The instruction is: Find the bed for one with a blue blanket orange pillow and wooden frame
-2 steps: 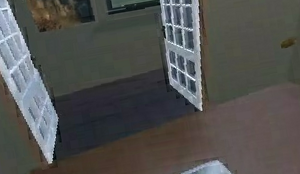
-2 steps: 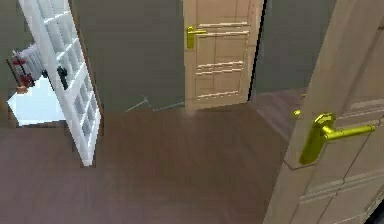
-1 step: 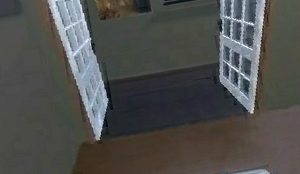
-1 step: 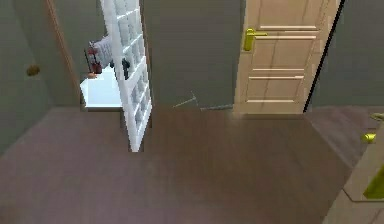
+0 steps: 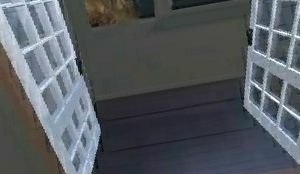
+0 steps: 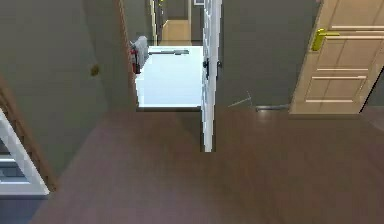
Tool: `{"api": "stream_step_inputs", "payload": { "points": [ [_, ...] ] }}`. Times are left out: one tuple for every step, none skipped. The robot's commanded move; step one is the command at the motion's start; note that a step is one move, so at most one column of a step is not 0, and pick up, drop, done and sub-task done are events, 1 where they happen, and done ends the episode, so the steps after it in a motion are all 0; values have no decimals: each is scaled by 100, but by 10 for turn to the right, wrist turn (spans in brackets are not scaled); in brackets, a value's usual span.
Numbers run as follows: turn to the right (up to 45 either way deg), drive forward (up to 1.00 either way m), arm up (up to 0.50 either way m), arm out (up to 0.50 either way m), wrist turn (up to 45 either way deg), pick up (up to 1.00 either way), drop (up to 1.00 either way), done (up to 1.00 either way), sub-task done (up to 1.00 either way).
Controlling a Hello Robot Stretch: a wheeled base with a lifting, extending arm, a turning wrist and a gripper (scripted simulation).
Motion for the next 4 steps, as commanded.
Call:
{"api": "stream_step_inputs", "payload": {
  "points": [
    [150, 0, 0, 0, 0, 0, 0, 0, 0],
    [0, 100, 0, 0, 0, 0, 0, 0, 0],
    [0, 100, 0, 0, 0, 0, 0, 0, 0],
    [450, 0, 0, 0, 0, 0, 0, 0, 0]
  ]
}}
